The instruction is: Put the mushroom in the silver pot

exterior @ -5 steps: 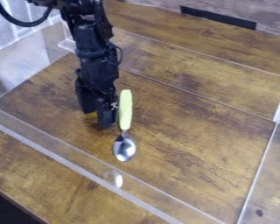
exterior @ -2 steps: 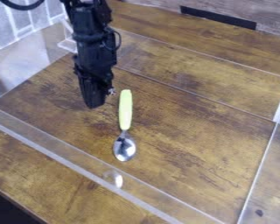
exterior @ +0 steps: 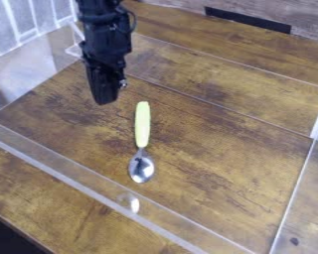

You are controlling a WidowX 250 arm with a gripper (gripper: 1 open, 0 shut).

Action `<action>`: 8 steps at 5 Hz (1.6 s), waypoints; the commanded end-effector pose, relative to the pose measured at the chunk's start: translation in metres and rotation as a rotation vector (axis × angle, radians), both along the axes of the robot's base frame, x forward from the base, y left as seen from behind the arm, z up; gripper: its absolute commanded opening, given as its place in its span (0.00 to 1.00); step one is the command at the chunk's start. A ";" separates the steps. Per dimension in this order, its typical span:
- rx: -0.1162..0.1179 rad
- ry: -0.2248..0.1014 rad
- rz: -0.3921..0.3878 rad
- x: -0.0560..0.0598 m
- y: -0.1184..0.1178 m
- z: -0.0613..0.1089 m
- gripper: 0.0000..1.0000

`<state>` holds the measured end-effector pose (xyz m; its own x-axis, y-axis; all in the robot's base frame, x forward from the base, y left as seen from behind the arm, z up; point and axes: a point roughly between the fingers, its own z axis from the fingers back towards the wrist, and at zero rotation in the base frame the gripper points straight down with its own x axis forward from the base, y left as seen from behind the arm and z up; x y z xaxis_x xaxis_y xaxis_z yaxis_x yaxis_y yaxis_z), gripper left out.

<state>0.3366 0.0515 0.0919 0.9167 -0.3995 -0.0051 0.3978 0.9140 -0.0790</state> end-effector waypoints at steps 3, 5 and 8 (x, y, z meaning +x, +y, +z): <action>0.001 -0.117 -0.168 0.039 0.011 0.019 1.00; -0.018 -0.125 -0.213 0.052 0.023 0.017 0.00; -0.038 -0.126 -0.251 0.053 0.049 0.019 1.00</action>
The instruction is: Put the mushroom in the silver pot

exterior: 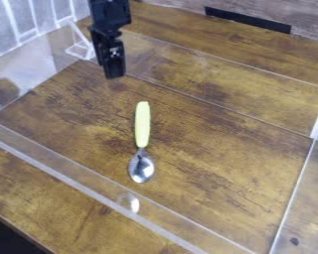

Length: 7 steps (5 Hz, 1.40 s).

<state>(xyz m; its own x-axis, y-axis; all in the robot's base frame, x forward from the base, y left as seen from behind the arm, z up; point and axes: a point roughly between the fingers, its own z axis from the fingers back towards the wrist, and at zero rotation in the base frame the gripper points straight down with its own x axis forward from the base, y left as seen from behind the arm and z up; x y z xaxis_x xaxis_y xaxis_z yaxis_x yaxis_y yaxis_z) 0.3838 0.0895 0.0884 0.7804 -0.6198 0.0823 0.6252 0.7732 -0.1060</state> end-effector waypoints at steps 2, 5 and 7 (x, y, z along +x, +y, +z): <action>0.030 -0.060 -0.049 0.011 0.011 0.019 0.00; 0.024 -0.075 -0.184 0.018 -0.011 0.002 0.00; 0.042 -0.059 -0.109 -0.009 -0.073 0.028 0.00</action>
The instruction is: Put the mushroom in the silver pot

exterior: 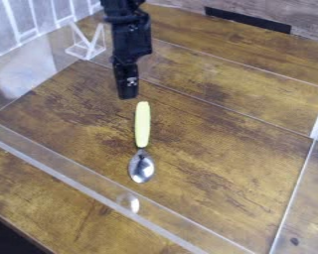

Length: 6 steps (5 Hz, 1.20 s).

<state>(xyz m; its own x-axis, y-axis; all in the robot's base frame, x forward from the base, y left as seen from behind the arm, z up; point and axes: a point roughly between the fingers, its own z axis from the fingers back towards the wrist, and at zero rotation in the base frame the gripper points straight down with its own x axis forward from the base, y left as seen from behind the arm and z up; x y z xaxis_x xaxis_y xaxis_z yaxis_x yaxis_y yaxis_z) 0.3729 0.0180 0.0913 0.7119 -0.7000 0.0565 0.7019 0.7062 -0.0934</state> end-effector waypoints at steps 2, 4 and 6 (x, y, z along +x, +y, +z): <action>0.045 -0.051 0.145 -0.006 -0.036 0.036 0.00; 0.045 -0.018 0.119 -0.024 -0.083 0.050 0.00; 0.017 0.067 0.142 -0.031 -0.096 0.033 0.00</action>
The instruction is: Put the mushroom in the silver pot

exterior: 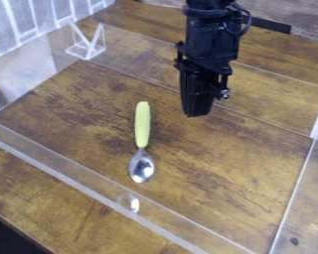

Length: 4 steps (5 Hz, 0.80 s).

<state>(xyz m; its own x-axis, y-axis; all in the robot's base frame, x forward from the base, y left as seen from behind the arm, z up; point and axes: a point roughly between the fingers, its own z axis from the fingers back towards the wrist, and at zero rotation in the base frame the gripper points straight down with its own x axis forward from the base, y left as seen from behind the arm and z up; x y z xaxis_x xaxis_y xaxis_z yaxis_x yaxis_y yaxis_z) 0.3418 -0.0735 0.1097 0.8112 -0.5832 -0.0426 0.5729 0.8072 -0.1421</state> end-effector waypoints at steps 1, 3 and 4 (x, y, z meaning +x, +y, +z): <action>-0.022 0.013 0.006 -0.003 -0.008 0.005 0.00; -0.043 0.129 0.088 -0.006 -0.026 -0.013 0.00; -0.038 0.190 0.137 -0.006 -0.033 -0.017 0.00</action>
